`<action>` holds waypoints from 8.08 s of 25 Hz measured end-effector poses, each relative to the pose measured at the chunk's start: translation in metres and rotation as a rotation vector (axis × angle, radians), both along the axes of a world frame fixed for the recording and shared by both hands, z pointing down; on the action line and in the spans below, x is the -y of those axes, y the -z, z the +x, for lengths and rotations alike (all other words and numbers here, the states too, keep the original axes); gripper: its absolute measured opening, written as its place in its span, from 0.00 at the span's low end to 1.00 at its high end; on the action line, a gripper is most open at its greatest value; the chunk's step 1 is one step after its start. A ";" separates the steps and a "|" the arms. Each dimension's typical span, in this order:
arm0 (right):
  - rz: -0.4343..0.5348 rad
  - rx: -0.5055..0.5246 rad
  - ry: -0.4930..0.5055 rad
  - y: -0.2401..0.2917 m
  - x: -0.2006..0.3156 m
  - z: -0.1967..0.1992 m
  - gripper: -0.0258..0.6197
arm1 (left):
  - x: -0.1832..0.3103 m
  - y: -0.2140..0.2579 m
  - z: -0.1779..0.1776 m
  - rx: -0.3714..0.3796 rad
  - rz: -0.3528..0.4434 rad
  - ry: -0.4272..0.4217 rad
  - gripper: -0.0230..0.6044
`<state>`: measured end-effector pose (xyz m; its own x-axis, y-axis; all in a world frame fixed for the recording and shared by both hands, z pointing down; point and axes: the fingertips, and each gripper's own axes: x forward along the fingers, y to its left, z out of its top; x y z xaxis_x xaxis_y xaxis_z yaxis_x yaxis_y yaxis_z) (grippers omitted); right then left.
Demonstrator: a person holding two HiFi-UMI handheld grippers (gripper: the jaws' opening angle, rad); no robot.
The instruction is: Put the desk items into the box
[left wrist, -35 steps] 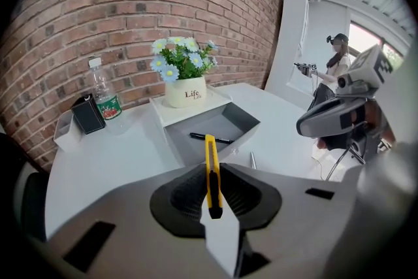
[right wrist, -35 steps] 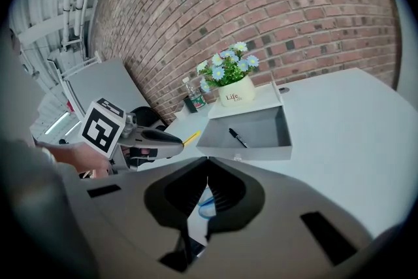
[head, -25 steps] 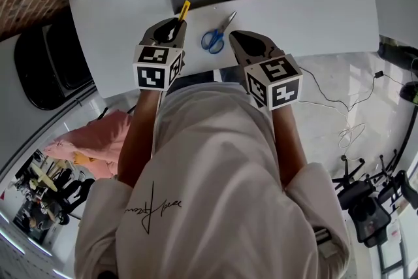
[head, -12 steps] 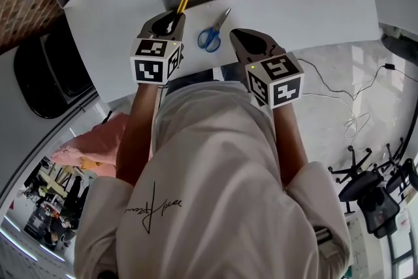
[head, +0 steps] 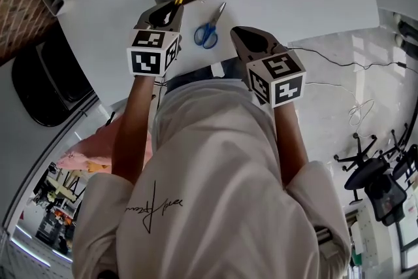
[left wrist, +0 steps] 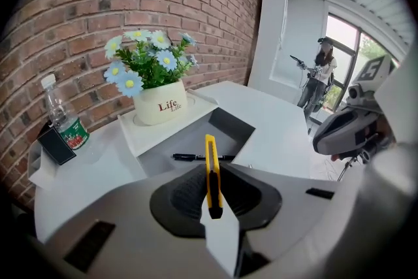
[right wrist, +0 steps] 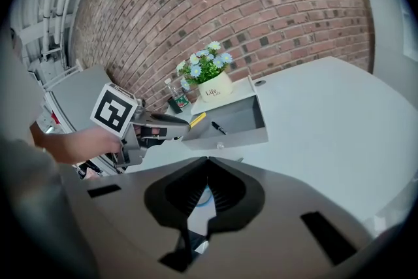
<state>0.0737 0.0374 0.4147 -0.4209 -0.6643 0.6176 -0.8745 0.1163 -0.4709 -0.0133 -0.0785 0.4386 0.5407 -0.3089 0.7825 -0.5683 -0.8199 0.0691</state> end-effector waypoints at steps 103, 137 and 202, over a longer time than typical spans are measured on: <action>-0.039 0.002 0.009 -0.010 -0.003 0.017 0.08 | -0.009 -0.013 0.004 -0.074 -0.067 0.075 0.14; 0.063 -0.018 0.149 0.019 -0.017 -0.014 0.08 | -0.090 0.011 -0.043 -0.169 -0.073 0.251 0.12; 0.101 -0.547 1.217 -0.085 -0.010 -0.101 0.23 | -0.115 0.004 -0.082 -0.256 -0.170 0.345 0.04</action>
